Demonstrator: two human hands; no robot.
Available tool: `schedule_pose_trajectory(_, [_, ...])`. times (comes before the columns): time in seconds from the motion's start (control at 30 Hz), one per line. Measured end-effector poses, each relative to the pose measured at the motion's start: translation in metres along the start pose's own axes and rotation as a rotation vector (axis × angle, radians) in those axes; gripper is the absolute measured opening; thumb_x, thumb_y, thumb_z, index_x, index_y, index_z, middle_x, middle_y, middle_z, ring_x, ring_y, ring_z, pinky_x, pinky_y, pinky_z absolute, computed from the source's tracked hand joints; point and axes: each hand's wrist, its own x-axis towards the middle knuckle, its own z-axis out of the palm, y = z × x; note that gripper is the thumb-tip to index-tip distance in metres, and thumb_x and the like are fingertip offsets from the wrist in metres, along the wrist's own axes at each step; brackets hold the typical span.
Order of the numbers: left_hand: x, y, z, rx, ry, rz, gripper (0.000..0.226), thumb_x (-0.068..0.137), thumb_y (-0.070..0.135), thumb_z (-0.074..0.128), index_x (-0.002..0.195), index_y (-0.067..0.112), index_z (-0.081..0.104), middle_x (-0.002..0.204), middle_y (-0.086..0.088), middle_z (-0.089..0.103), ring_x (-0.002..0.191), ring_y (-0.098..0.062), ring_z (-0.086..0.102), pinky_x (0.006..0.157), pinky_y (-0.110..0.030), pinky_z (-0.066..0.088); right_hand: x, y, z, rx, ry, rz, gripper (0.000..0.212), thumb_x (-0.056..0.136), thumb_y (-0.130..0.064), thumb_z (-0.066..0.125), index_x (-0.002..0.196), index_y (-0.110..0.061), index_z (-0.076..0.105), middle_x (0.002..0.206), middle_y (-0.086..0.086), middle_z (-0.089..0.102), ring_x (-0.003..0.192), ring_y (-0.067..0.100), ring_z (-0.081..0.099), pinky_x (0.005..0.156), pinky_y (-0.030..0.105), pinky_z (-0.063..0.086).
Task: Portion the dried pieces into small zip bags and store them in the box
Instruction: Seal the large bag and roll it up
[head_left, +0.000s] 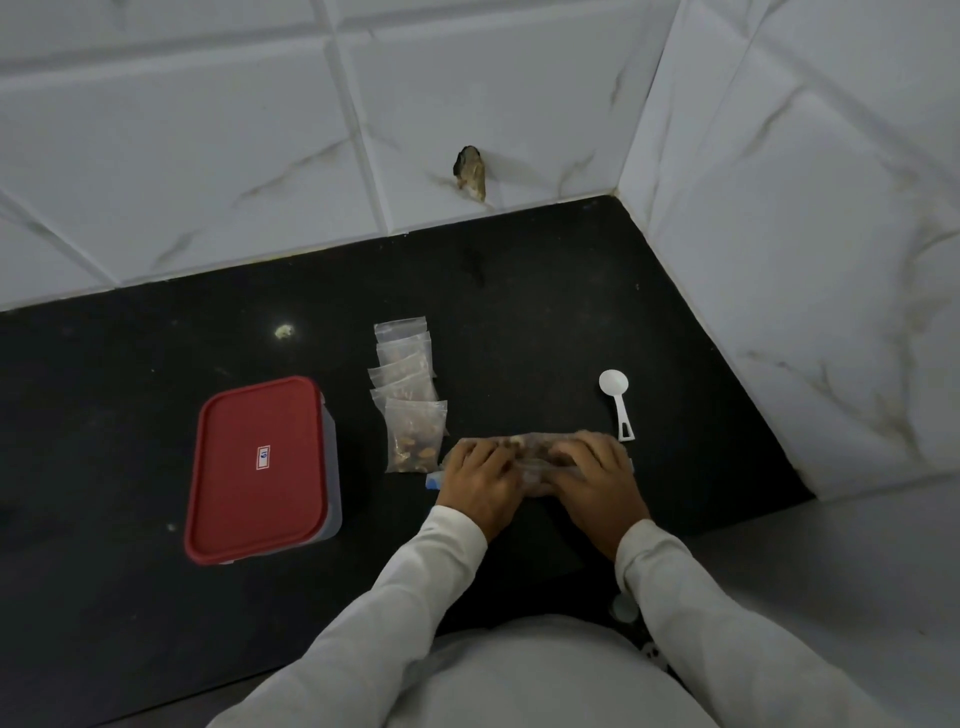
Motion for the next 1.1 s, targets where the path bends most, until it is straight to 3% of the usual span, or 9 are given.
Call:
schedule_pose_trajectory(0.07, [-0.001,-0.003,0.0,0.011,-0.04,0.025,0.027,0.071,0.043,0.084,0.092,0.027,0.078,0.11,-0.002,0.071,0.105,-0.025,0.067,0.094,-0.045,0.051,0.008,-0.003,-0.008,0.06,-0.003,0.028,0.016,0.077,-0.027,0.069,0.091,-0.021,0.072,0.123,0.007,0.059,0.122,0.029,0.048,0.103,0.051,0.04])
schedule_pose_trajectory(0.17, [0.0,-0.007,0.002,-0.008,-0.138,0.028,0.038,0.093,0.048,0.059,0.118,0.021,0.071,0.132,-0.004,0.058,0.128,-0.026,0.051,0.113,-0.044,0.032,0.017,-0.006,-0.015,0.281,-0.104,0.316,0.045,0.089,-0.027,0.061,0.133,-0.021,0.054,0.136,-0.001,0.053,0.128,0.018,0.046,0.109,0.032,0.032])
schedule_pose_trajectory(0.3, [-0.004,-0.008,0.001,0.032,-0.11,0.086,0.038,0.084,0.042,0.073,0.115,0.02,0.072,0.127,-0.006,0.061,0.123,-0.029,0.055,0.109,-0.047,0.037,0.036,0.007,-0.021,0.09,-0.4,0.161,0.078,0.085,-0.05,0.063,0.149,-0.021,0.027,0.137,0.003,0.048,0.123,0.023,0.045,0.104,0.039,0.035])
schedule_pose_trajectory(0.43, [-0.01,-0.004,0.006,-0.007,-0.004,0.101,0.042,0.06,0.036,0.091,0.097,0.024,0.077,0.109,-0.004,0.07,0.104,-0.026,0.067,0.095,-0.046,0.051,0.047,0.007,-0.029,0.042,-0.471,0.118,0.057,0.083,-0.055,0.062,0.125,-0.02,0.047,0.122,0.003,0.049,0.111,0.023,0.048,0.09,0.039,0.043])
schedule_pose_trajectory(0.6, [-0.014,0.005,0.023,-0.007,0.492,0.163,0.01,0.079,0.02,0.067,0.08,0.021,0.077,0.1,-0.001,0.072,0.105,-0.024,0.057,0.094,-0.046,0.049,0.029,0.009,-0.032,0.214,-0.464,0.223,0.052,0.077,-0.059,0.066,0.107,-0.019,0.05,0.107,0.003,0.055,0.098,0.023,0.056,0.08,0.037,0.048])
schedule_pose_trajectory(0.73, [-0.017,0.01,0.025,0.027,0.575,0.09,0.005,0.077,0.021,0.076,0.082,0.022,0.074,0.109,-0.003,0.059,0.093,-0.024,0.054,0.077,-0.038,0.044,0.014,0.015,-0.04,0.529,-0.424,0.451,0.03,0.078,-0.048,0.07,0.087,-0.026,0.052,0.088,-0.005,0.061,0.082,0.014,0.06,0.076,0.034,0.05])
schedule_pose_trajectory(0.83, [-0.011,0.019,0.015,-0.282,0.558,-0.138,0.009,0.085,0.026,0.07,0.088,0.017,0.068,0.096,-0.003,0.06,0.075,-0.018,0.057,0.063,-0.03,0.046,0.015,0.016,-0.048,0.702,-0.296,0.616,0.024,0.084,-0.04,0.069,0.087,-0.02,0.057,0.079,-0.001,0.064,0.076,0.016,0.062,0.07,0.029,0.049])
schedule_pose_trajectory(0.97, [0.017,0.029,-0.026,-1.015,0.233,-0.734,0.033,0.095,0.032,0.064,0.124,0.021,0.055,0.116,0.008,0.053,0.087,0.0,0.056,0.078,-0.014,0.043,0.04,0.007,-0.063,0.918,-0.216,0.796,0.03,0.086,-0.048,0.064,0.094,-0.019,0.061,0.086,0.002,0.067,0.082,0.015,0.064,0.071,0.027,0.049])
schedule_pose_trajectory(1.1, [0.059,0.022,-0.043,-1.339,0.105,-0.865,0.033,0.097,0.041,0.056,0.123,0.021,0.06,0.11,0.006,0.065,0.101,-0.012,0.063,0.087,-0.026,0.049,0.071,-0.005,-0.066,1.036,-0.203,0.897,0.028,0.085,-0.052,0.063,0.095,-0.026,0.063,0.089,-0.001,0.07,0.085,0.014,0.067,0.079,0.034,0.053])
